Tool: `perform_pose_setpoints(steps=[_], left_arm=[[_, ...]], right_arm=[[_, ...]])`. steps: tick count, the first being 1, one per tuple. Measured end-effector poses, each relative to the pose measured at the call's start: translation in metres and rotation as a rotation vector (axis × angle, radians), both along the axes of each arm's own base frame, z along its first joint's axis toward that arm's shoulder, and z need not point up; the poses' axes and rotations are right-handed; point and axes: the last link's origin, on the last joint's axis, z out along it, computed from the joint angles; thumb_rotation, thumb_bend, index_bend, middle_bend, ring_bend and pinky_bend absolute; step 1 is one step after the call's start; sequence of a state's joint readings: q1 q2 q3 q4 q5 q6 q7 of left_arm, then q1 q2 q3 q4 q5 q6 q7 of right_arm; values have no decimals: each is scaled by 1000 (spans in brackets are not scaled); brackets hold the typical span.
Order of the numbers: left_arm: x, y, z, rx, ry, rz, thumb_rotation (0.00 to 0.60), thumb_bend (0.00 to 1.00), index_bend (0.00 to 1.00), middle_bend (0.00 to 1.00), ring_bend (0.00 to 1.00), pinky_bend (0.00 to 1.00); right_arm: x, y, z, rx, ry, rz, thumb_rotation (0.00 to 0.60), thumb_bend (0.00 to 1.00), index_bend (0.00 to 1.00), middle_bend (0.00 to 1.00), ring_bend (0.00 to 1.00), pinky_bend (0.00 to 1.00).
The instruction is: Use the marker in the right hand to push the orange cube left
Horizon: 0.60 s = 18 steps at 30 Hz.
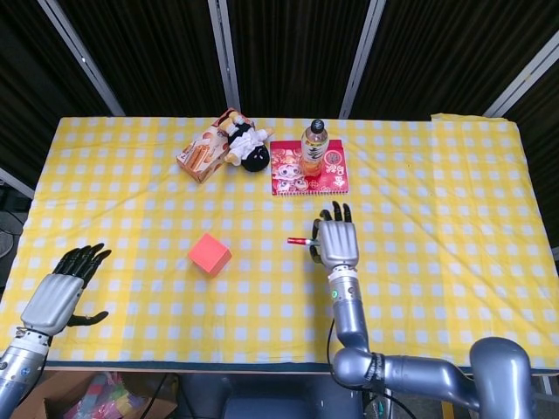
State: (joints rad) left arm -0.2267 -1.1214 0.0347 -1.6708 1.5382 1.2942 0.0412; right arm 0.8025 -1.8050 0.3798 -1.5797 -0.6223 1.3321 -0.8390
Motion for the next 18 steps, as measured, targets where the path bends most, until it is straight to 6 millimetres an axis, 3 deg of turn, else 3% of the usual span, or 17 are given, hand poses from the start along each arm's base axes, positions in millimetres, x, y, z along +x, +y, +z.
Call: perform_pose_setpoints(steps=[8,18], left_arm=[[3,-1,-5,8,13,-5,600,0,0,0,0,19],[2,1,-6,14,19,9,600,0,0,0,0,19]], right_arm=[[-55,11,33,31,24,-6,600,497,595,263,2,18],[-87,9,35,72,67,-30,600,496,595,262,1,17]])
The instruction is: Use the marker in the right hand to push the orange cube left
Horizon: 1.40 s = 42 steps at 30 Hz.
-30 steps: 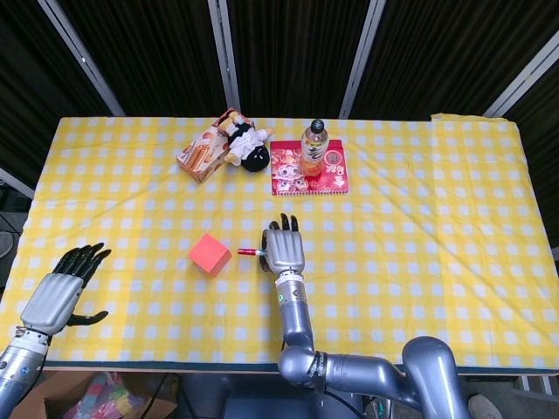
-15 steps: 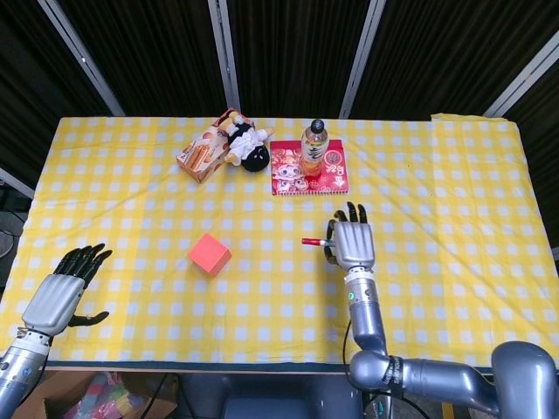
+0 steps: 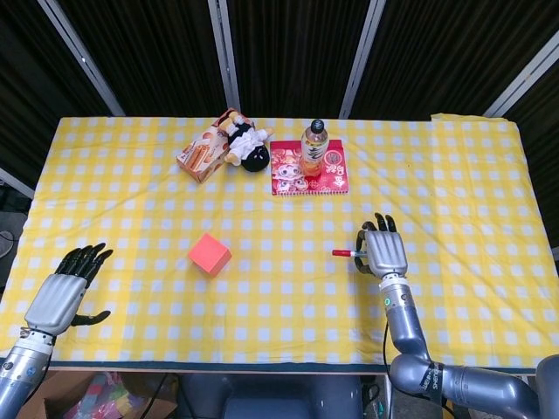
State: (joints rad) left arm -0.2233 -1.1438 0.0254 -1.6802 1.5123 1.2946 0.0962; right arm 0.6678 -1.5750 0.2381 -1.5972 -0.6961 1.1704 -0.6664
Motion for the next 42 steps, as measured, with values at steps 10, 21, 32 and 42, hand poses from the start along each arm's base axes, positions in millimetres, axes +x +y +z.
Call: perform_pose_setpoints(steps=[10,21,32,42], left_arm=[[-1,1,-1,0,3,5,600,0,0,0,0,19],[-1,1,1,10,-6,6,600,0,0,0,0,19],[1,2,7,95,-47,-27,600,0,0,0,0,19],[0,2,6,148,-19,-48,600,0,0,0,0,0]], right_arm=[[-10,-5,-5,-10,15,-4,600,497,312,197,0,16],[-4,10,12,-3,29,29,600,485,144,88,0,0],[-29,75,84,-144,81,193,600,428,0,0,0,0],[-97,169,129,-225,66,112,600,358,0,0,0,0]])
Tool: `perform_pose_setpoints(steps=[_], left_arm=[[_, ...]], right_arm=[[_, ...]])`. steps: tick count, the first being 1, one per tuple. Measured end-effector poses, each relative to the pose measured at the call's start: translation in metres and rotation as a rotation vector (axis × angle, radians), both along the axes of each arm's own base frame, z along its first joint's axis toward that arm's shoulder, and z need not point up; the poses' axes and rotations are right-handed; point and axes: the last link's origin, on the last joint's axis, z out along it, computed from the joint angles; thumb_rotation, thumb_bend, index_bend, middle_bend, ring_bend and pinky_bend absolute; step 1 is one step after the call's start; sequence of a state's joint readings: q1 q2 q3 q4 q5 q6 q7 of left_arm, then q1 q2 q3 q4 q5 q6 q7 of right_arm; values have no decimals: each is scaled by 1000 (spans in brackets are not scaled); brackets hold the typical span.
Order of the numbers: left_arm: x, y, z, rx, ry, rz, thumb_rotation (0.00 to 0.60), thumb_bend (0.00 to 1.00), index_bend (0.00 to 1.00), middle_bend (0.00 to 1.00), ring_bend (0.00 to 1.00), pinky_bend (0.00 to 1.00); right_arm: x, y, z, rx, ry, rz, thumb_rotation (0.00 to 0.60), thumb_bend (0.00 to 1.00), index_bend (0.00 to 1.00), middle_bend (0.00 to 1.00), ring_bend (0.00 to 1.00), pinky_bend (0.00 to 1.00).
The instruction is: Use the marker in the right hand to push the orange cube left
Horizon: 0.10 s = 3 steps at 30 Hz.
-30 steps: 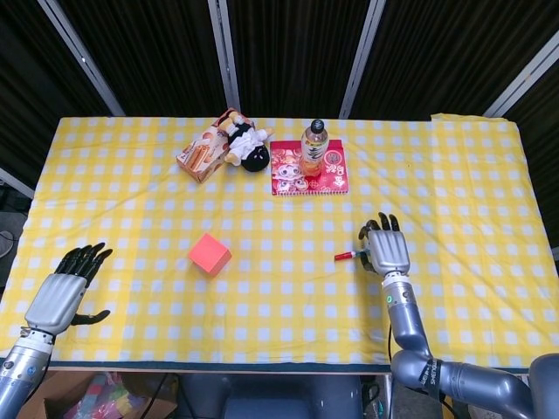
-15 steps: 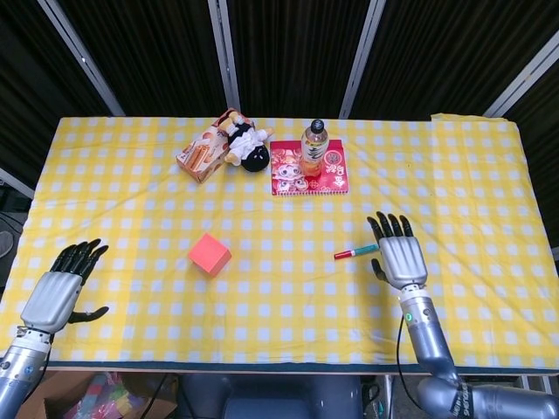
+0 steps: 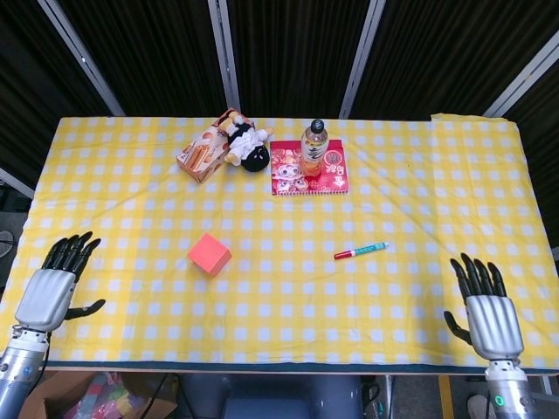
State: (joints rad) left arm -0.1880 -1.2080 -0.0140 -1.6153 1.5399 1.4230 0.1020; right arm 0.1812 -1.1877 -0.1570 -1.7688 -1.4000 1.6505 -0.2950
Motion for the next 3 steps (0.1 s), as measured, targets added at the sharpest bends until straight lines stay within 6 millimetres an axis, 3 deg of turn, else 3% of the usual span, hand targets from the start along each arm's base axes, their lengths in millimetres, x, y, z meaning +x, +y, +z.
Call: perform_pose_setpoints(steps=[3], left_arm=[[-1,1,-1,13,4,5,600,0,0,0,0,0]], right_arm=[[-13,18,6,-4,8,-17,600,358,0,0,0,0]])
